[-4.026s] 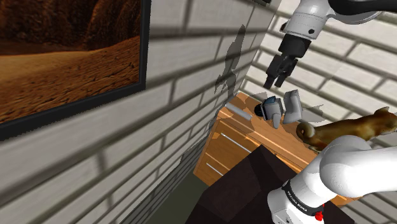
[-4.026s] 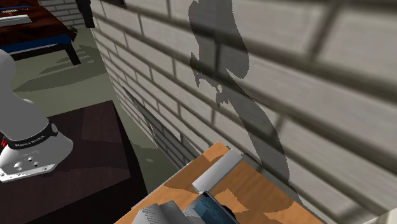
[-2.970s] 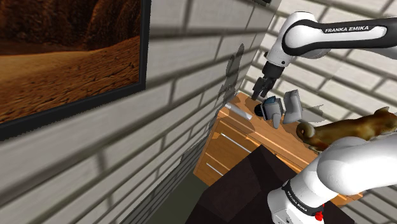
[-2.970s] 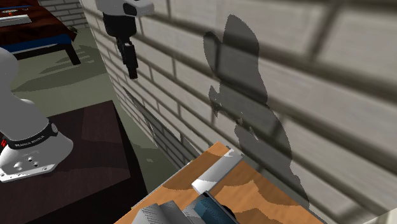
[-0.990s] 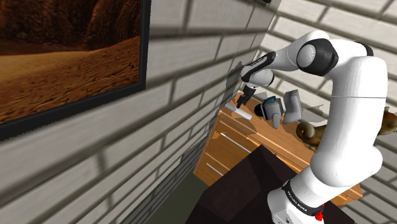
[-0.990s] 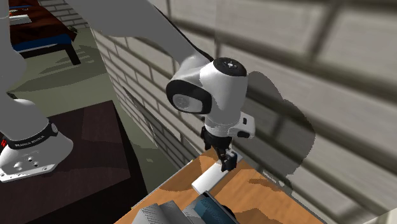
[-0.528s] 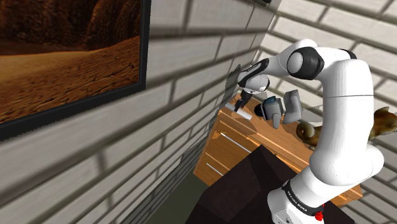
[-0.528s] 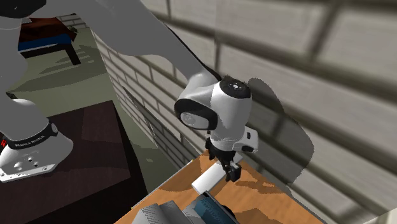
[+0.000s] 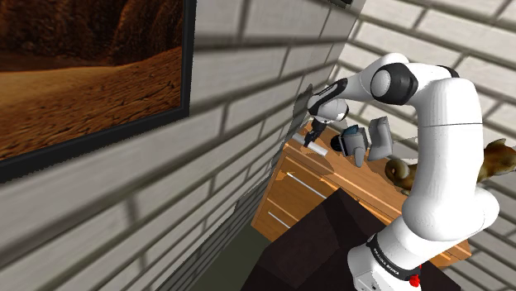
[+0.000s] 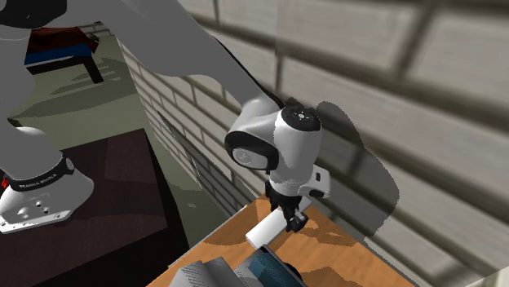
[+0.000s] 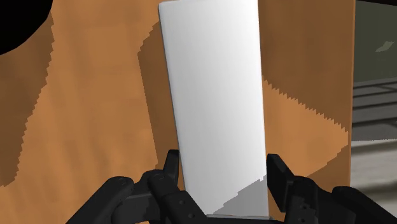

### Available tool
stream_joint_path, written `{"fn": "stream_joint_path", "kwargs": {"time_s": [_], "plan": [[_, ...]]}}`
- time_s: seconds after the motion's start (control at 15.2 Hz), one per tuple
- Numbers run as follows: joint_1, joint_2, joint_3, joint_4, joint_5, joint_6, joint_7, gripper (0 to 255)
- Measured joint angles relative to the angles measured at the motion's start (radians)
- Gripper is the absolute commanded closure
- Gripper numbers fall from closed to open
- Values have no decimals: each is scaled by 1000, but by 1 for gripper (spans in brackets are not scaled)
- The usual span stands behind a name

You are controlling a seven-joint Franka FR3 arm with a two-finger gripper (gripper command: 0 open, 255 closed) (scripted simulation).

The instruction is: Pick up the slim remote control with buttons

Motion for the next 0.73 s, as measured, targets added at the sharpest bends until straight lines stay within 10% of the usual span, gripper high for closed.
{"fn": "stream_joint_path", "kwargs": {"time_s": [0.73], "plan": [[8,-40,-12,-11,-12,-30,7,255]]}}
